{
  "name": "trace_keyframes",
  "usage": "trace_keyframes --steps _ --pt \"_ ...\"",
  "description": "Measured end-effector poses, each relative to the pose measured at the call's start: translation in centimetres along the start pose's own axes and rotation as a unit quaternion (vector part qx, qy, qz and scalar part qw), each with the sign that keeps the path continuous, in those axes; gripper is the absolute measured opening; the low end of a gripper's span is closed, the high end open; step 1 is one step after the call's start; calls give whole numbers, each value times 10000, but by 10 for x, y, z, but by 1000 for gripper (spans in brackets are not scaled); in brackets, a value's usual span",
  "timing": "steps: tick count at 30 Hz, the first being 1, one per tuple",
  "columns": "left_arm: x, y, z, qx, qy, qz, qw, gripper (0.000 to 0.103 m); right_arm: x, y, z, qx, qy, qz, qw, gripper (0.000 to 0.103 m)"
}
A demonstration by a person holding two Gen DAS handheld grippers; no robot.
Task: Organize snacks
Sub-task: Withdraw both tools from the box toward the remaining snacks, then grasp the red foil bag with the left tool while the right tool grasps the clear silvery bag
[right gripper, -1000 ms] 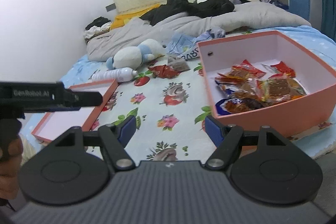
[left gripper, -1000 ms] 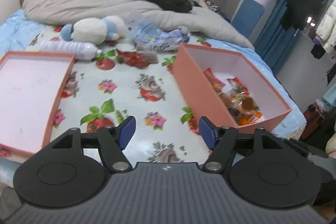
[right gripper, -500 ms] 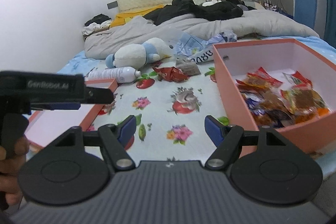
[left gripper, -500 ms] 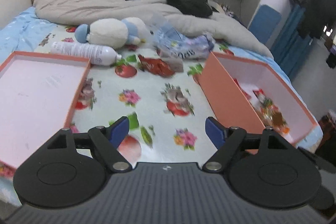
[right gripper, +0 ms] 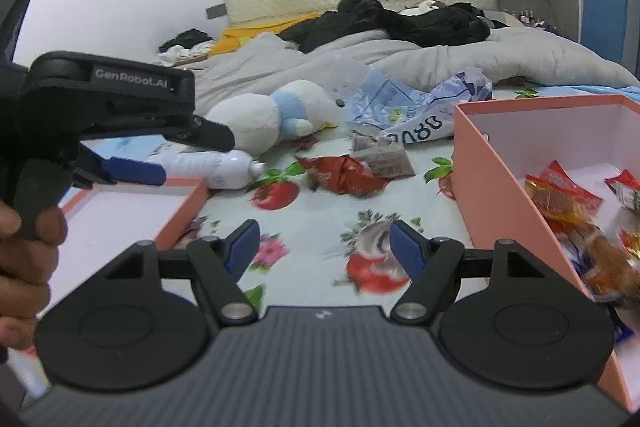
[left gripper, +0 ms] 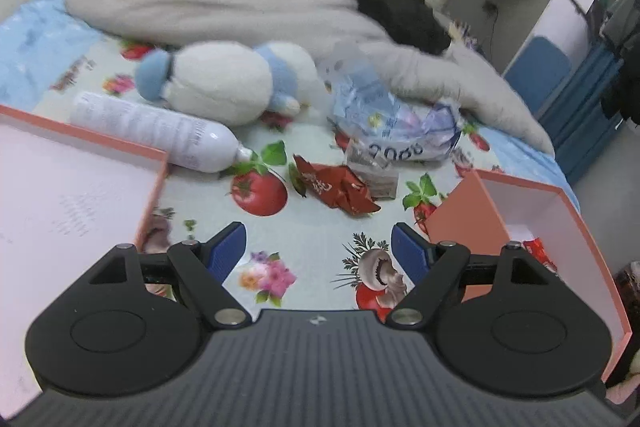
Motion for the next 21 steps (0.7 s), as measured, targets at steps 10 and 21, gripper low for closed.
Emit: trace_keyframes --steps 10,21 --pt "-32 102 -25 68 -918 -394 9950 82 -35 90 39 433 452 -400 9972 73" --pt "-25 155 -32 398 -1592 -607 9846 82 -81 176 63 32 1023 -1619 9815 73"
Point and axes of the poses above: each gripper's, at about its wrist camera, not at the fingertips, and y roughly the way its jaws point, z to its right, x to its underside, the point moved 9 cm from there along y, roughly the way its jaws point, and after that the axes turned 3 degrees about z, right-handed, at the moved point
